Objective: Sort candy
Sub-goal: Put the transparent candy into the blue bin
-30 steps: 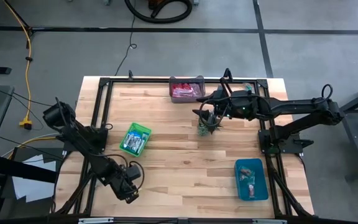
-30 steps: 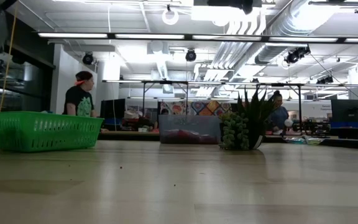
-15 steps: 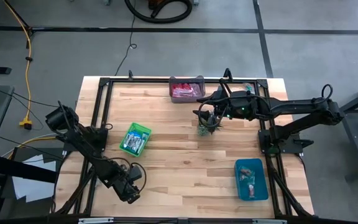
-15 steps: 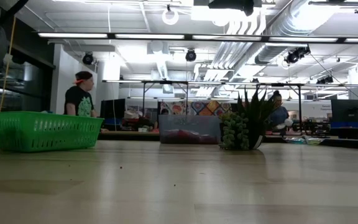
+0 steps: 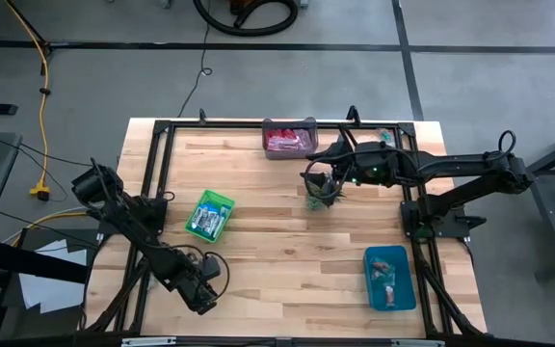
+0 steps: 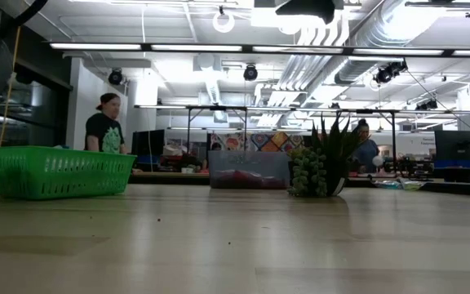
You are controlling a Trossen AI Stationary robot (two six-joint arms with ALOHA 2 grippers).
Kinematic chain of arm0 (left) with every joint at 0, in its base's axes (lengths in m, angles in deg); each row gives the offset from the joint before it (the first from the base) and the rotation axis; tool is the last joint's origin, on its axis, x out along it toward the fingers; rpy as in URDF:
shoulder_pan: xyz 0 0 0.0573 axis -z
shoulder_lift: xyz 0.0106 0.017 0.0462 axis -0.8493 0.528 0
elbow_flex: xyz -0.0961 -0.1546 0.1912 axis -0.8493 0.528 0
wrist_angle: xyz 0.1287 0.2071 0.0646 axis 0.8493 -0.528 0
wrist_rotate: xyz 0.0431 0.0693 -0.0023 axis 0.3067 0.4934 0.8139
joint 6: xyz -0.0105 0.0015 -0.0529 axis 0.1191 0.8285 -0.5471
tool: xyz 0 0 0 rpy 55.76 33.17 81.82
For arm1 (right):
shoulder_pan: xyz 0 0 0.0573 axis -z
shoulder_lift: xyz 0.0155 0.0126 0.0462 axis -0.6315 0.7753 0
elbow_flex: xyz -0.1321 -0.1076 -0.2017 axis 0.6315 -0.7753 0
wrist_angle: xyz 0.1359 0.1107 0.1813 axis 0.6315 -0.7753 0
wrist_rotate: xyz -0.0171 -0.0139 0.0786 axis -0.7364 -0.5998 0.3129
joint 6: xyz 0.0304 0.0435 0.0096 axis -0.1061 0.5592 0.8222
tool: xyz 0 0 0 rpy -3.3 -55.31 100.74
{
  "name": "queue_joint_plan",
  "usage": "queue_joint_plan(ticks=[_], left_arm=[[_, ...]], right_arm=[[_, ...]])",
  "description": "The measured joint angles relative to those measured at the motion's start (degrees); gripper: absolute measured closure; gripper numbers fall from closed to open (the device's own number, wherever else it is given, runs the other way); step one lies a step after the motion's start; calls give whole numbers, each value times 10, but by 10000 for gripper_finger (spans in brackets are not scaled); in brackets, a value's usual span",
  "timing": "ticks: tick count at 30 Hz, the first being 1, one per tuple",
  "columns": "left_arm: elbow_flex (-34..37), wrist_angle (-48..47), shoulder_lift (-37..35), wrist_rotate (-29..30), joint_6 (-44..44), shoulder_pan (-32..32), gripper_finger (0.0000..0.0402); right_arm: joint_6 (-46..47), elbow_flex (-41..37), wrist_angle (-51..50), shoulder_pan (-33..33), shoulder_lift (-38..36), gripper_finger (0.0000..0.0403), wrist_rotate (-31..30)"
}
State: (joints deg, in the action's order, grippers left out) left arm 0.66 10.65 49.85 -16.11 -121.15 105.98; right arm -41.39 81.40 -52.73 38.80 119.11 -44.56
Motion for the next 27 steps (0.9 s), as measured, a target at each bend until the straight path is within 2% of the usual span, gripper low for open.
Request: queue_joint_plan(ticks=[7,12,16,20,23,25,27], left_arm=[[3,-8,-22,6,2,-5,389],[4,-13,-110,29,81,-22,397],[4,-20,-217,88,170,-53,399],[4,-11,-325,186,289,-121,400],[4,42,-387,244,415,-199,401],[4,114,-409,247,518,-267,401],[3,200,-417,203,622,-337,401]], right_arm=[[-2,0,-12,0,0,156,0],[-4,0,-11,0,0,156,0],[-4,0,-8,0,0,156,0],[20,0,-5,0,0,156,0],[38,0,10,0,0,156,16],[46,0,26,0,0,156,29],[45,0,48,0,0,156,39]])
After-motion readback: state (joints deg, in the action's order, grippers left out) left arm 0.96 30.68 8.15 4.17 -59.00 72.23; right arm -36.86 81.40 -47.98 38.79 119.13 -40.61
